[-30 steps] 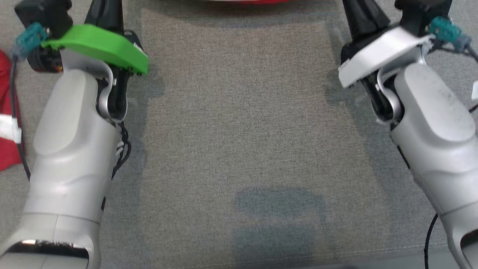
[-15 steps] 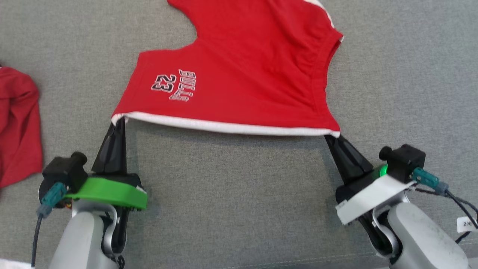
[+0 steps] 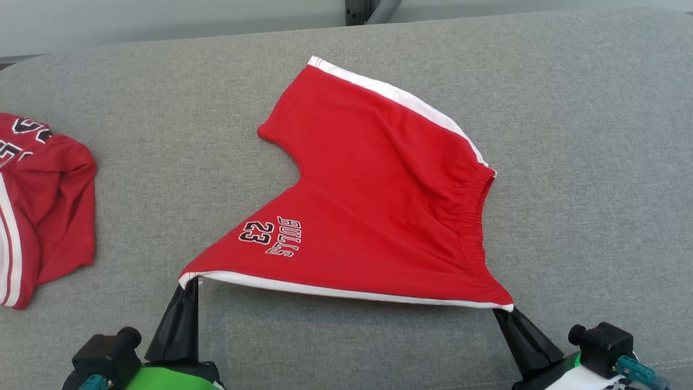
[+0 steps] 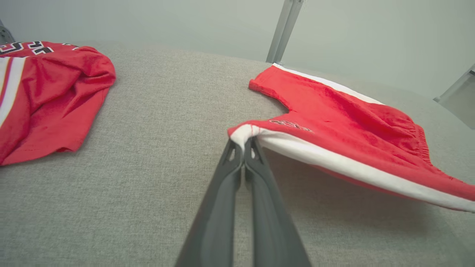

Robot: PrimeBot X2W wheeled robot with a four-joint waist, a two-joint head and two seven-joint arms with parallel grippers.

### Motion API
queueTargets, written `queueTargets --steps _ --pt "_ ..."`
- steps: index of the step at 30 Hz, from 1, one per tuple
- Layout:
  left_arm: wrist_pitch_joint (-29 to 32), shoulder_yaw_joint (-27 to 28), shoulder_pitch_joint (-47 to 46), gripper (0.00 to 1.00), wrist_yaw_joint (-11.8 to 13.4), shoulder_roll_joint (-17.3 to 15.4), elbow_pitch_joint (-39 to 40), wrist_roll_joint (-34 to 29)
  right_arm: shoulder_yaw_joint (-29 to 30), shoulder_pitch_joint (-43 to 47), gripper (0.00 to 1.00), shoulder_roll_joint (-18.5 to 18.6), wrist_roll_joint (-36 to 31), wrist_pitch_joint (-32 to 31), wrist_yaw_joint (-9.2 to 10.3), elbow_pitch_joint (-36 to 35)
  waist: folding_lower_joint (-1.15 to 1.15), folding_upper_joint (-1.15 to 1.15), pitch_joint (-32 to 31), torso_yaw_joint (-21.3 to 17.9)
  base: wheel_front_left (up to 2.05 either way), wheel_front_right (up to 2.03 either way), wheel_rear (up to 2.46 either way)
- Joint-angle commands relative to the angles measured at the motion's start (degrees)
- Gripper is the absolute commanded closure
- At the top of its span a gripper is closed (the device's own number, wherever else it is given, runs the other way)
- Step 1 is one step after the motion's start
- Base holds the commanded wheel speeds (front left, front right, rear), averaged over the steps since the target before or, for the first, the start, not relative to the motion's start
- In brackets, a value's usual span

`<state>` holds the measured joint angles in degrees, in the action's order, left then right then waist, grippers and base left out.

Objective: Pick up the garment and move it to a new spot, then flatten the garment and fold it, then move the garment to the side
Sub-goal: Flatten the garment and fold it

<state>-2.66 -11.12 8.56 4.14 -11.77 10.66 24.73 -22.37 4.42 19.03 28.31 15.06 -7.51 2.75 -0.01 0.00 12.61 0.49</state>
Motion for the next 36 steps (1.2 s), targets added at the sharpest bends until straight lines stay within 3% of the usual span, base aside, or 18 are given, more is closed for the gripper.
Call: queueTargets --steps 1,6,11,20,27,36 --pt "0.59 0.28 1.01 1.00 0.78 -0.58 1.50 -0.10 0.64 1.00 1.00 0.20 -0.45 -0.10 0.04 -0.70 0.01 0.00 -0.67 0.14 0.00 0.00 0.00" --pt "2.05 0.45 1.07 1.00 1.60 -0.87 4.50 0.01 1.45 0.94 1.00 -0.77 -0.79 -1.54 0.04 -1.40 0.01 0.00 -0.62 -0.34 0.00 0.00 0.00" --pt "2.78 0.83 -3.49 1.00 0.73 -1.92 5.24 -0.25 4.51 -1.25 1.00 -3.76 1.06 -4.44 0.05 -1.99 0.01 0.00 0.76 -0.74 0.00 0.00 0.00" --pt "4.59 1.40 -21.34 1.00 -3.61 -5.47 1.79 -0.51 12.51 -10.82 1.00 -11.33 -1.66 -10.42 0.07 -3.57 0.01 0.00 8.29 -2.50 0.00 0.00 0.00" --pt "6.74 -0.84 -40.70 1.00 -7.50 -5.28 -8.42 -0.61 15.87 -20.96 1.00 -14.50 -4.49 -11.65 0.06 -1.93 0.01 0.00 15.62 -4.66 0.00 0.00 0.00" --pt "8.30 -5.65 -58.89 1.00 -10.50 -3.00 -29.79 -0.27 15.97 -30.57 1.00 -16.02 -3.80 -11.64 0.05 4.29 0.01 0.00 20.30 -8.60 0.00 0.00 0.00"
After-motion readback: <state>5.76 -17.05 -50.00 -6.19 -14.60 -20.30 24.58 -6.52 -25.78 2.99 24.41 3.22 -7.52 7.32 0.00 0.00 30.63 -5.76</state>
